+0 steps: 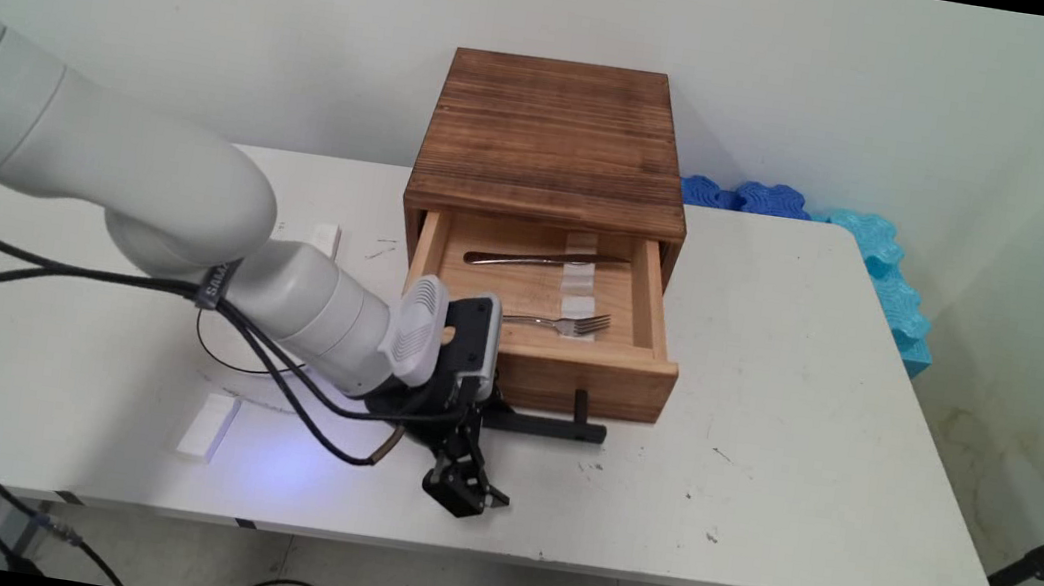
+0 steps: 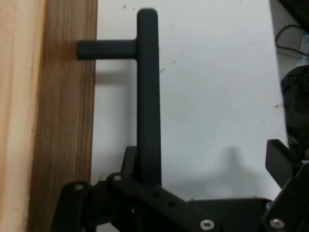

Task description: Open the drawer

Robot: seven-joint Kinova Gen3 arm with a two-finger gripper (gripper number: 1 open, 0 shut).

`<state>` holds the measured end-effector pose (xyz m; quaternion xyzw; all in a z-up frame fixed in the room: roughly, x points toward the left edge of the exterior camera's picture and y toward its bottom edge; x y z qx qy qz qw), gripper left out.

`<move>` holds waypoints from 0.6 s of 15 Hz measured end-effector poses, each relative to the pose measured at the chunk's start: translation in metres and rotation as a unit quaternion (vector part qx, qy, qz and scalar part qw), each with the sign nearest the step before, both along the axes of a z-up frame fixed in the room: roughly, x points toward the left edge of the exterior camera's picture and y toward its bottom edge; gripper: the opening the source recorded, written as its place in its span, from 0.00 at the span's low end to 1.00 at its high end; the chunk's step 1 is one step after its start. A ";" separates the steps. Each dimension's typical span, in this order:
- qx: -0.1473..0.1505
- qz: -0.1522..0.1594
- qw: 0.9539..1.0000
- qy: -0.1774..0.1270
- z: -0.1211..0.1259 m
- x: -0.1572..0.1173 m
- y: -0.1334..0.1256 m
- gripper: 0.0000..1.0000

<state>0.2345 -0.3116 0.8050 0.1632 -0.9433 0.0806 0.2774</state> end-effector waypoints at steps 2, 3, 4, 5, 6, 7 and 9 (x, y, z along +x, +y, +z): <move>0.002 -0.001 1.000 0.001 0.001 -0.001 0.005 1.00; 0.003 -0.002 1.000 0.002 0.001 -0.002 0.008 1.00; 0.004 -0.002 1.000 0.002 0.002 -0.003 0.011 1.00; 0.005 -0.003 1.000 0.003 0.002 -0.004 0.014 1.00; 0.006 -0.004 1.000 0.004 0.003 -0.005 0.017 1.00; 0.007 -0.004 1.000 0.005 0.003 -0.005 0.021 1.00; 0.010 -0.006 1.000 0.006 0.004 -0.006 0.026 1.00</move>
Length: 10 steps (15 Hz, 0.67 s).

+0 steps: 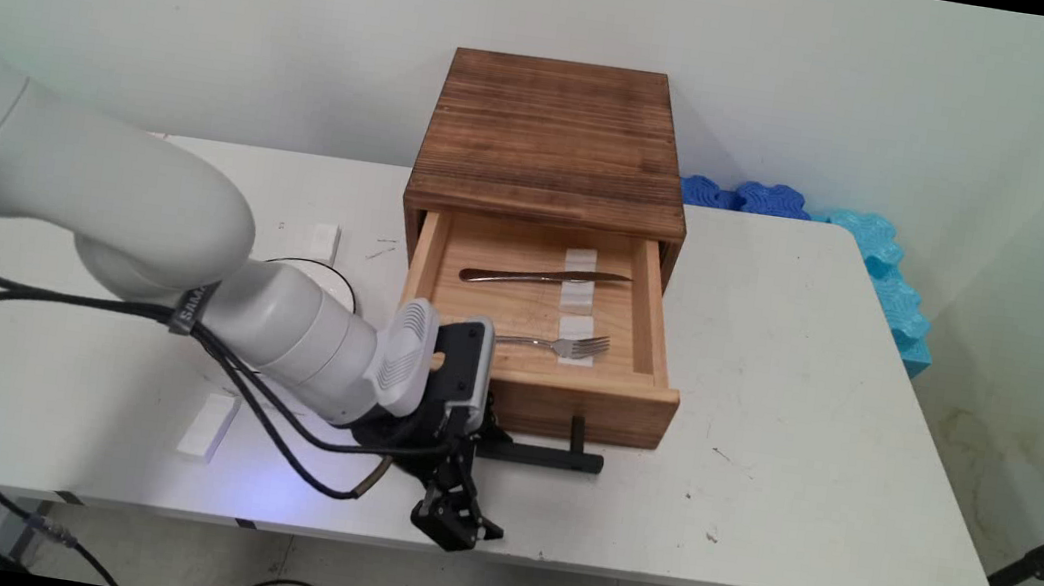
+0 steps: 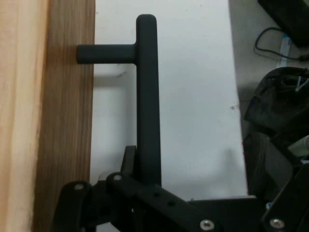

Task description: Open the drawer

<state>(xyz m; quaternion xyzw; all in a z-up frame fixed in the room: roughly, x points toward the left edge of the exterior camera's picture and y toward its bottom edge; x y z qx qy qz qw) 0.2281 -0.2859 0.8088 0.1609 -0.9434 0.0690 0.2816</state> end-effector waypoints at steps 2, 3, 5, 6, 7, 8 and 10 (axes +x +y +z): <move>0.002 -0.002 1.000 0.001 0.001 -0.001 0.006 1.00; 0.003 -0.003 1.000 0.001 0.001 -0.001 0.009 1.00; 0.006 -0.005 1.000 0.002 0.001 -0.002 0.014 1.00; 0.006 -0.006 1.000 0.003 0.002 -0.002 0.017 1.00; 0.008 -0.007 1.000 0.003 0.002 -0.003 0.019 1.00; 0.008 -0.008 1.000 0.004 0.002 -0.003 0.022 1.00; 0.010 -0.010 1.000 0.004 0.003 -0.004 0.027 1.00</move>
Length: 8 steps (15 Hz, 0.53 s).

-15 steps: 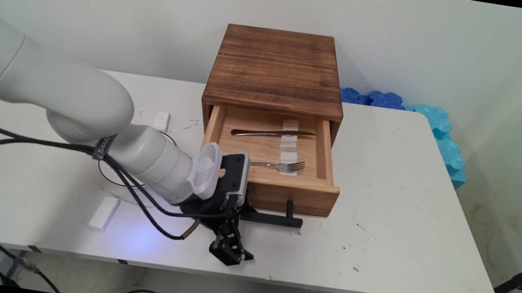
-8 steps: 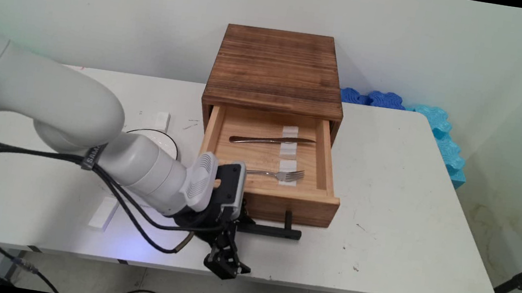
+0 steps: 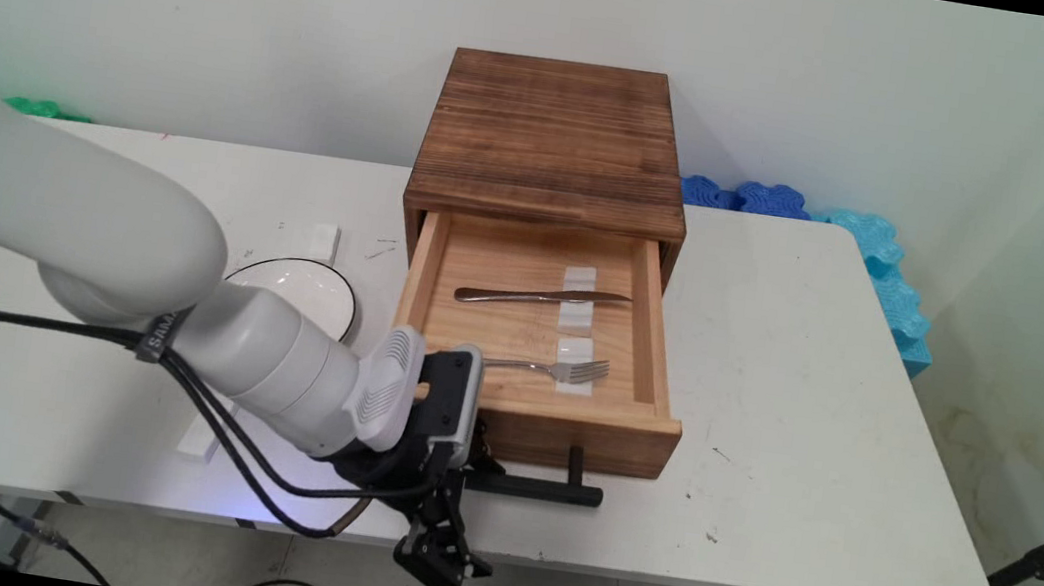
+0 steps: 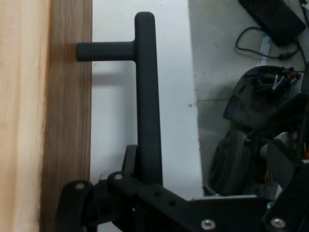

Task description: Open the drawer

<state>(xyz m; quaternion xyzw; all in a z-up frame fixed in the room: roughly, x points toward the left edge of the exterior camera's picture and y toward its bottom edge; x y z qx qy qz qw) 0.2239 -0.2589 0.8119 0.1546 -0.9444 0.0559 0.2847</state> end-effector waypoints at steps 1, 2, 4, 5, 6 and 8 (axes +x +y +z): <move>0.001 -0.001 1.000 0.000 0.001 0.000 0.002 1.00; 0.002 -0.002 1.000 0.001 0.001 -0.001 0.005 1.00; 0.004 -0.004 1.000 0.002 0.002 -0.002 0.009 1.00; 0.004 -0.004 1.000 0.002 0.002 -0.002 0.011 1.00; 0.005 -0.005 1.000 0.002 0.003 -0.002 0.013 1.00; 0.006 -0.007 1.000 0.003 0.003 -0.003 0.017 1.00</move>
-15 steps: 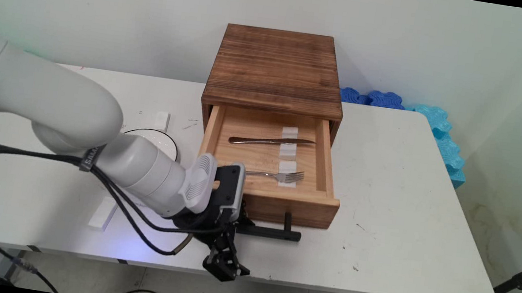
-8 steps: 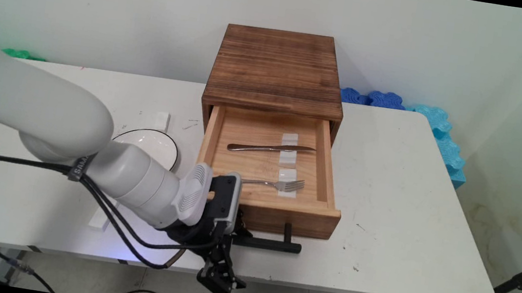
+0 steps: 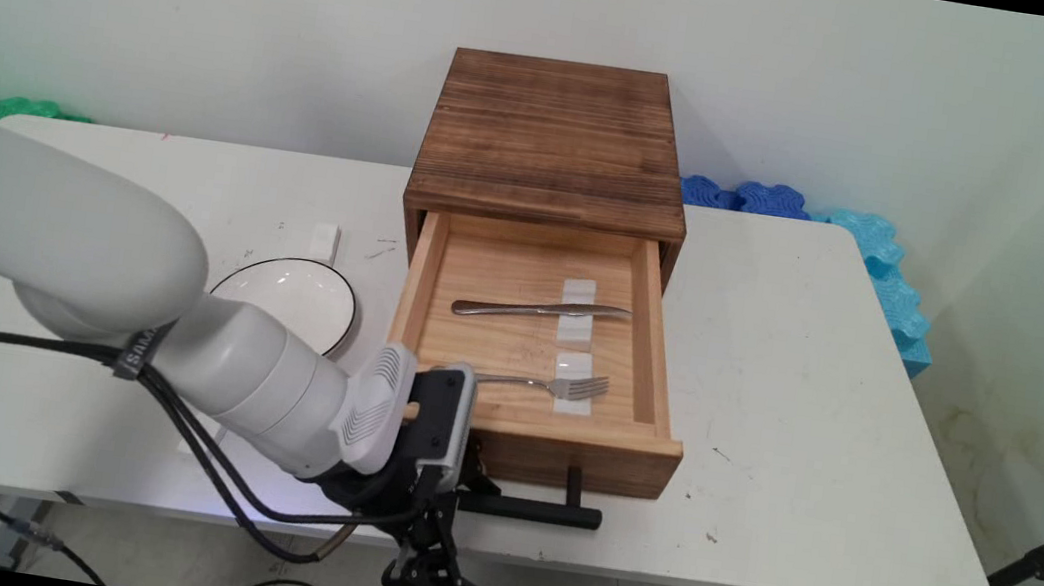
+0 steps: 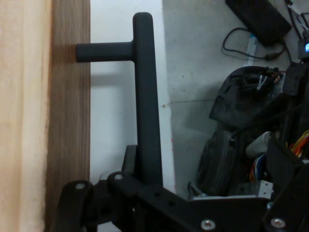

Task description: Open the drawer

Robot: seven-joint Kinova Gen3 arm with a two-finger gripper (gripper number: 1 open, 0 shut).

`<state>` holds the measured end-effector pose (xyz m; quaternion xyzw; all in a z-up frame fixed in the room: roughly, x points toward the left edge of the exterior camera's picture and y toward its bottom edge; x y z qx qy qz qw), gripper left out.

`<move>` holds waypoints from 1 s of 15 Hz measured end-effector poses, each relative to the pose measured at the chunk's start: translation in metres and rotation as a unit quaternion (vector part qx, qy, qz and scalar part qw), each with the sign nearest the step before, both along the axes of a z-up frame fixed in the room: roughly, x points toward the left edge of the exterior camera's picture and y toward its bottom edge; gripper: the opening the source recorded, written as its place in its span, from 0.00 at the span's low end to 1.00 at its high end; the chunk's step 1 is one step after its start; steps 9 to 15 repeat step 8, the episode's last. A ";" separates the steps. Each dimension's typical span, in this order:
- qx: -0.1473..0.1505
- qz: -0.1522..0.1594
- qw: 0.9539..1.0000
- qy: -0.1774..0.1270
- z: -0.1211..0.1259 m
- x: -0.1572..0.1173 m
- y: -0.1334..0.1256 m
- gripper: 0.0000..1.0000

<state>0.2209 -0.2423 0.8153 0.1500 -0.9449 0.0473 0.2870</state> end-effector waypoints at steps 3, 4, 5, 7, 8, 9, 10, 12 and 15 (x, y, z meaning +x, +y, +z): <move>0.002 -0.003 1.000 0.001 0.001 0.000 0.005 1.00; 0.002 -0.004 1.000 0.001 0.001 0.000 0.007 1.00; 0.002 -0.004 1.000 0.001 0.001 0.000 0.008 1.00; 0.001 -0.006 1.000 0.002 0.003 0.001 0.010 1.00; 0.000 -0.007 1.000 0.003 0.003 0.001 0.010 1.00; 0.000 -0.007 1.000 0.003 0.003 0.001 0.010 1.00; 0.000 -0.007 1.000 0.003 0.003 0.001 0.010 1.00; 0.000 -0.007 1.000 0.003 0.003 0.001 0.010 1.00; 0.000 -0.007 1.000 0.003 0.003 0.001 0.010 1.00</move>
